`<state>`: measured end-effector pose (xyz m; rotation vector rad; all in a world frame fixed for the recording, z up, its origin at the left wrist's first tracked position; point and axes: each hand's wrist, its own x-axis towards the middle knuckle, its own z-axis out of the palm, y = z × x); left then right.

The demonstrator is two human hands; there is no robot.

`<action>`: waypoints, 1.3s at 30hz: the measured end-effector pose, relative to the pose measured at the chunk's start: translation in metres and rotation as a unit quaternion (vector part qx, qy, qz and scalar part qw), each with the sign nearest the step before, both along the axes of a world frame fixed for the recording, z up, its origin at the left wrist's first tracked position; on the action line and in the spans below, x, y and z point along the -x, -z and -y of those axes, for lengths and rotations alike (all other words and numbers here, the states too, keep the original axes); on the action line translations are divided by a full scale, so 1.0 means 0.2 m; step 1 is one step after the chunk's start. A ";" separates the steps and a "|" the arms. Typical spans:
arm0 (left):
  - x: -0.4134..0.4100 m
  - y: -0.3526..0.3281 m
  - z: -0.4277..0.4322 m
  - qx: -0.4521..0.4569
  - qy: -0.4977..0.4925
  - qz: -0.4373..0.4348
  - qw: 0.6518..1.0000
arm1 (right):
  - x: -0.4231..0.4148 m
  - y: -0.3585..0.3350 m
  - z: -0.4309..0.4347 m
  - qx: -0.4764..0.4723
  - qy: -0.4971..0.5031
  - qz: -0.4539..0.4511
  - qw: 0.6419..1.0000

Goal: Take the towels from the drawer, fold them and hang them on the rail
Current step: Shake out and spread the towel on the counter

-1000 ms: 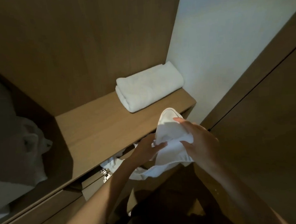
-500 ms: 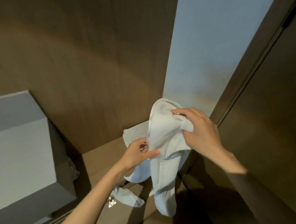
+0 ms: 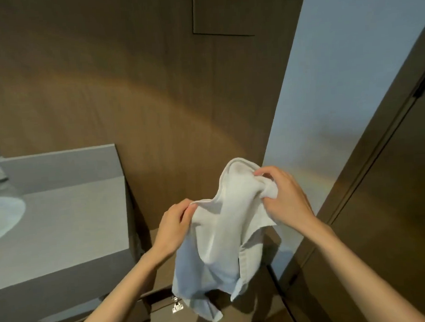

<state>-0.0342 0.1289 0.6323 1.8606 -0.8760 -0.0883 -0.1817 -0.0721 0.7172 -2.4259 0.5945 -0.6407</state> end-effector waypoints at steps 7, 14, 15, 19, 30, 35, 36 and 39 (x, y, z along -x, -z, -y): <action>-0.11 -0.24 -0.44 0.004 -0.038 0.142 0.989 | -0.18 0.00 -0.42 0.020 -0.133 -0.139 0.981; -0.26 -0.40 -1.00 -0.085 0.011 0.319 0.944 | -0.54 0.05 -1.04 0.090 -0.228 -0.148 0.958; -0.29 -0.40 -1.07 -0.080 0.013 0.311 0.947 | -0.57 0.07 -1.12 0.074 -0.226 -0.146 0.960; -0.42 -0.41 -1.37 -0.057 -0.006 0.241 0.969 | -0.68 0.10 -1.32 0.063 -0.184 -0.102 0.976; -0.84 -0.40 -1.71 -0.140 -0.139 0.304 0.932 | -1.11 0.07 -1.48 0.067 -0.124 -0.150 0.979; -1.17 -0.47 -1.71 -0.155 -0.231 0.330 0.902 | -1.39 0.00 -1.43 0.093 -0.085 -0.096 0.987; -1.25 -0.49 -1.69 -0.152 -0.247 0.324 0.901 | -1.46 -0.02 -1.42 0.108 -0.067 -0.092 0.988; -1.51 -0.54 -1.63 -0.137 -0.282 0.270 0.910 | -1.68 -0.07 -1.39 0.084 -0.069 -0.062 0.992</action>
